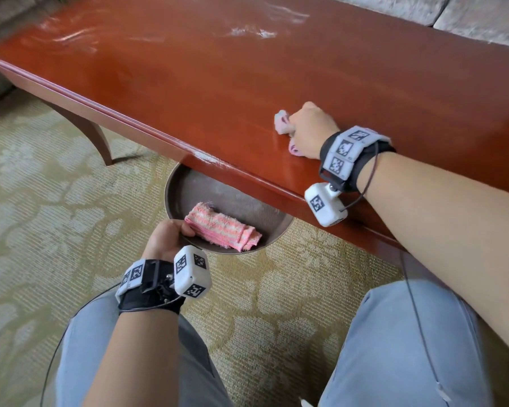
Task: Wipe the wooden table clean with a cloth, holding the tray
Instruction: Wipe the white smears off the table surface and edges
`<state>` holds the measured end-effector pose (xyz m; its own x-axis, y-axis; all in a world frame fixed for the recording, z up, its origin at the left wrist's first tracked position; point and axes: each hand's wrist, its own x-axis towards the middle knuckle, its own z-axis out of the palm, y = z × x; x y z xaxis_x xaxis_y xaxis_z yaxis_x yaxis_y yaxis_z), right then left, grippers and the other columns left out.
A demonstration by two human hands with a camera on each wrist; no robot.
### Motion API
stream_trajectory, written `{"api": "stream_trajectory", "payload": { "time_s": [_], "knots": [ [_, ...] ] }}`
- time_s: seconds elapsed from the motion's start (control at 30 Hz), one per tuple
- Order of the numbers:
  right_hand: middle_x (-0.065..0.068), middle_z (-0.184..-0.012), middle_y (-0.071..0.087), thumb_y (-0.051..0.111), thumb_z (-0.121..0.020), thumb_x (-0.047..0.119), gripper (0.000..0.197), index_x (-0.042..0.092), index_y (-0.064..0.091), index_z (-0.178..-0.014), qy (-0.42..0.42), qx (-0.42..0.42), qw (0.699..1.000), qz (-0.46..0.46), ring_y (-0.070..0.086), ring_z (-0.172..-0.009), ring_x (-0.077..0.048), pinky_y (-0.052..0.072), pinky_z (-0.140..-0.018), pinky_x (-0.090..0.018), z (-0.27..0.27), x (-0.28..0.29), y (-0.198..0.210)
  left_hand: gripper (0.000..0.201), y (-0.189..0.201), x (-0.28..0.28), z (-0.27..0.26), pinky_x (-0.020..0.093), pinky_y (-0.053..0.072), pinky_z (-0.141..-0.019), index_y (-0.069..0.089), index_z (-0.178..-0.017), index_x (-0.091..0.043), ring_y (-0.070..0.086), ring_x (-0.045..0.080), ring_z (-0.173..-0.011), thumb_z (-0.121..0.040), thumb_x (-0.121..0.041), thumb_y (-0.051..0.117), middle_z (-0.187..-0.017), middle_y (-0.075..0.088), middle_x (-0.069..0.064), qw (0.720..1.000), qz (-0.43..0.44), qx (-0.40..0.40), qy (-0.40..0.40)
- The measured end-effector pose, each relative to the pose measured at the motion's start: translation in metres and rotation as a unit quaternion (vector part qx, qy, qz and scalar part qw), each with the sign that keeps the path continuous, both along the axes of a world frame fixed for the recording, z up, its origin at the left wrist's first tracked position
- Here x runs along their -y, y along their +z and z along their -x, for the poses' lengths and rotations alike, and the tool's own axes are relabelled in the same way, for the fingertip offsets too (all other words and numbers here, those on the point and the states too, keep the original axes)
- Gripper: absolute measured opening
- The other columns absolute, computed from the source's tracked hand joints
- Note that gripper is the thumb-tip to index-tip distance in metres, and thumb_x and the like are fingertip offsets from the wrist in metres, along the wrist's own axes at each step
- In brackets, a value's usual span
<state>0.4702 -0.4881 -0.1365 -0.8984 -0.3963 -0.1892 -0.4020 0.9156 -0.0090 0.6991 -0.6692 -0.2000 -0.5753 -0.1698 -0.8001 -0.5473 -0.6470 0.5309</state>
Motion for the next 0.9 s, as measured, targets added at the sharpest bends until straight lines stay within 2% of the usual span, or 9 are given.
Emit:
{"api": "stream_trajectory", "payload": {
  "time_s": [0.1,0.17,0.23,0.3,0.37,0.43,0.57,0.7,0.9],
  "knots": [
    [-0.014,-0.12,0.048,0.048,-0.094,0.012,0.014,0.008,0.062,-0.098,0.049,0.023,0.999,0.009,0.054,-0.09,-0.03,0.043,-0.075,-0.035,-0.016,0.013,0.005,0.037,0.001,0.0,-0.005,0.025,0.052,-0.051,0.05,-0.032,-0.007,0.058,0.026,-0.04,-0.062,-0.001,0.029,-0.044,0.052,0.011,1.0,0.004,0.0,0.0],
    [-0.019,-0.112,0.055,0.041,-0.093,0.009,0.022,0.004,0.061,-0.086,0.069,0.019,0.996,0.049,0.054,-0.088,-0.032,0.044,-0.075,-0.038,-0.022,0.007,0.012,0.036,0.002,-0.001,-0.006,0.025,0.052,-0.049,0.051,-0.033,-0.007,0.058,0.025,-0.039,-0.062,-0.001,0.03,-0.044,0.052,0.011,1.0,0.014,0.003,-0.002],
    [-0.022,-0.098,0.06,0.042,-0.094,0.011,0.027,-0.003,0.066,-0.095,0.046,-0.01,0.994,0.102,0.058,-0.091,-0.038,0.044,-0.076,-0.036,-0.021,-0.008,0.02,0.027,0.005,-0.003,-0.007,0.027,0.051,-0.049,0.05,-0.044,-0.003,0.057,0.026,-0.038,-0.061,0.0,0.03,-0.044,0.052,0.012,1.0,0.018,0.008,-0.008],
    [-0.021,-0.084,0.06,0.047,-0.089,0.01,0.022,-0.006,0.063,-0.087,0.021,-0.042,0.993,0.107,0.059,-0.087,-0.04,0.04,-0.071,-0.032,-0.012,-0.023,0.027,0.014,0.011,-0.005,-0.008,0.027,0.05,-0.048,0.044,-0.061,-0.004,0.057,0.024,-0.037,-0.061,0.0,0.031,-0.044,0.052,0.012,1.0,0.021,0.009,-0.02],
    [-0.019,-0.079,0.058,0.048,-0.087,0.012,0.021,-0.003,0.06,-0.078,-0.021,-0.052,0.995,0.087,0.058,-0.081,-0.038,0.039,-0.068,-0.03,0.0,-0.041,0.027,0.013,0.013,-0.005,-0.009,0.023,0.049,-0.04,0.041,-0.066,-0.006,0.057,0.025,-0.035,-0.061,0.0,0.03,-0.043,0.052,0.013,0.999,0.02,0.005,-0.025],
    [-0.017,-0.083,0.058,0.047,-0.089,0.016,0.022,0.003,0.061,-0.079,-0.075,-0.047,0.992,0.094,0.054,-0.079,-0.034,0.039,-0.069,-0.03,0.014,-0.055,0.023,0.013,0.015,-0.007,-0.01,0.023,0.048,-0.037,0.04,-0.067,-0.007,0.056,0.026,-0.034,-0.061,0.0,0.03,-0.043,0.052,0.013,1.0,0.018,0.006,-0.022],
    [-0.022,-0.108,0.063,0.053,-0.087,0.016,0.009,0.008,0.056,-0.084,-0.138,-0.028,0.988,0.058,0.052,-0.081,-0.033,0.04,-0.071,-0.033,0.022,-0.062,0.008,0.013,0.019,-0.008,-0.01,0.022,0.046,-0.033,0.038,-0.066,-0.007,0.054,0.025,-0.031,-0.061,0.001,0.029,-0.04,0.049,0.013,1.0,0.013,-0.001,-0.016],
    [-0.022,-0.121,0.056,0.053,-0.091,0.016,0.023,0.001,0.061,-0.106,-0.119,-0.024,0.993,0.012,0.055,-0.111,-0.036,0.038,-0.075,-0.035,0.013,-0.044,-0.003,0.014,0.017,-0.003,-0.009,0.022,0.044,-0.031,0.037,-0.067,-0.008,0.053,0.025,-0.029,-0.06,0.0,0.029,-0.038,0.048,0.015,1.0,0.008,-0.001,-0.016],
    [-0.019,-0.13,0.046,0.053,-0.095,0.02,0.033,0.003,0.056,-0.124,-0.095,-0.021,0.995,0.007,0.055,-0.114,-0.037,0.045,-0.089,-0.039,-0.006,-0.009,-0.008,0.015,0.013,0.006,-0.007,0.021,0.043,-0.031,0.039,-0.066,-0.006,0.054,0.025,-0.029,-0.059,0.001,0.028,-0.039,0.05,0.015,1.0,-0.004,-0.014,-0.015]
  ]
}}
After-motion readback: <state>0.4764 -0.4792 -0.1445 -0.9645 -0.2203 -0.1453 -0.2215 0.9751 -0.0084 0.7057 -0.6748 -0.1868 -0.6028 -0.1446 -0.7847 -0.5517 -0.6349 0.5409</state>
